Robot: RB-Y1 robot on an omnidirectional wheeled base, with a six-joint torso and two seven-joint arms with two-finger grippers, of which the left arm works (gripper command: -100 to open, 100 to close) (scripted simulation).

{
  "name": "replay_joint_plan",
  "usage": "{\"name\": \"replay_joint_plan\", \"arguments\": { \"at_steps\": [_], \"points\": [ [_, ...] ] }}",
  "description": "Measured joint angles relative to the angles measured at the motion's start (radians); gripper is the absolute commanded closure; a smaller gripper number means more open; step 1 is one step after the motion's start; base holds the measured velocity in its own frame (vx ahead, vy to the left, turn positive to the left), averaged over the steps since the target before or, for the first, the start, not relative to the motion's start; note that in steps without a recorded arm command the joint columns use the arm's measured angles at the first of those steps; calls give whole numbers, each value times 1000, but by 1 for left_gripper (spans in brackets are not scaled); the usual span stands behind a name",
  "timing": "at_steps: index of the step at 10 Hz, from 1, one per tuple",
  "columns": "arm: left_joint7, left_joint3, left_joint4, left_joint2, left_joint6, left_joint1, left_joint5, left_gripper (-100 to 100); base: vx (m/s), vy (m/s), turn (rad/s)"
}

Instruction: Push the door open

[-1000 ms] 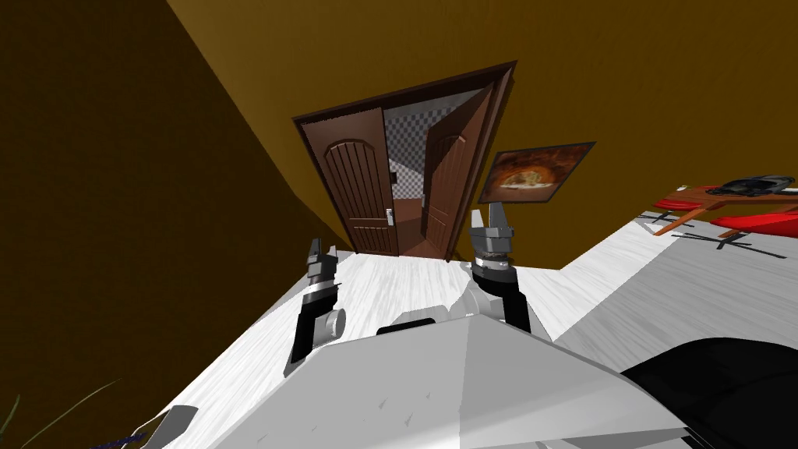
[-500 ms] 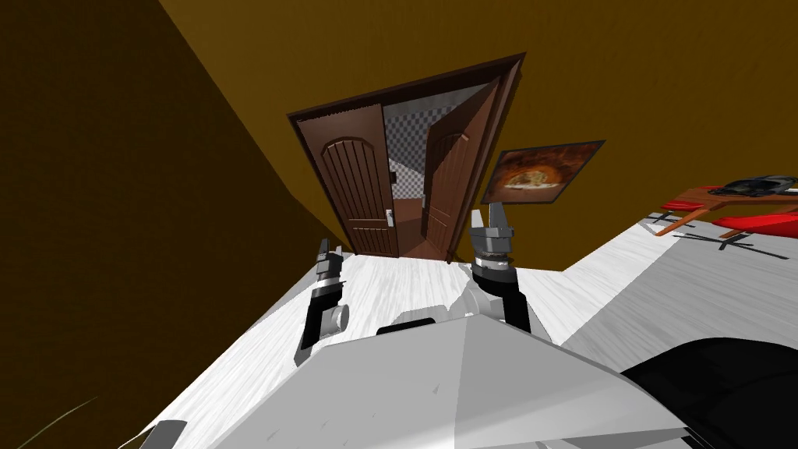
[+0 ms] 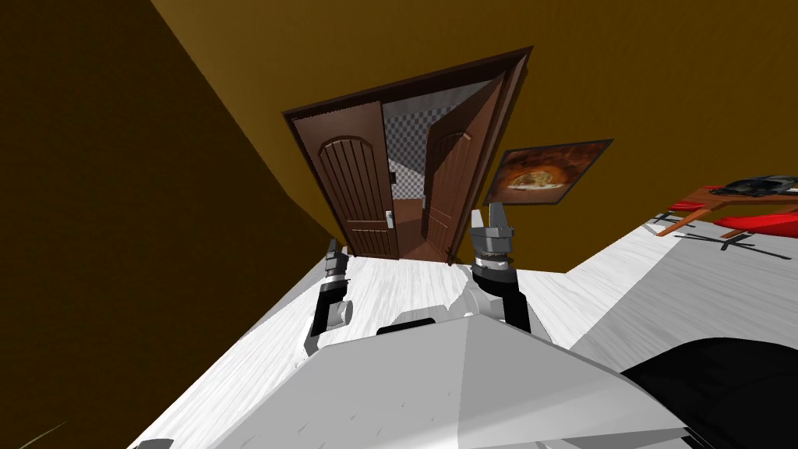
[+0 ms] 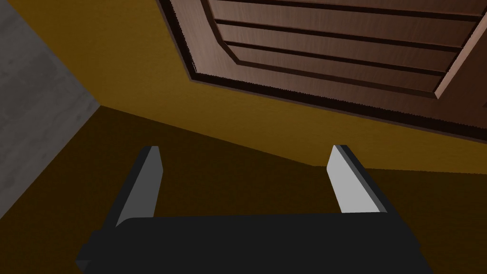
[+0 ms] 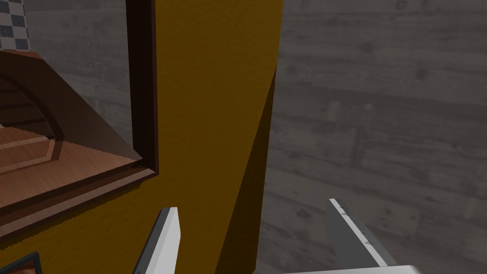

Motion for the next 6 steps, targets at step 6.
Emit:
{"name": "replay_joint_plan", "arguments": {
  "at_steps": [6],
  "points": [
    [0,-10,175,18,-15,-102,-1,-100,98,12,-14]
  ]
}}
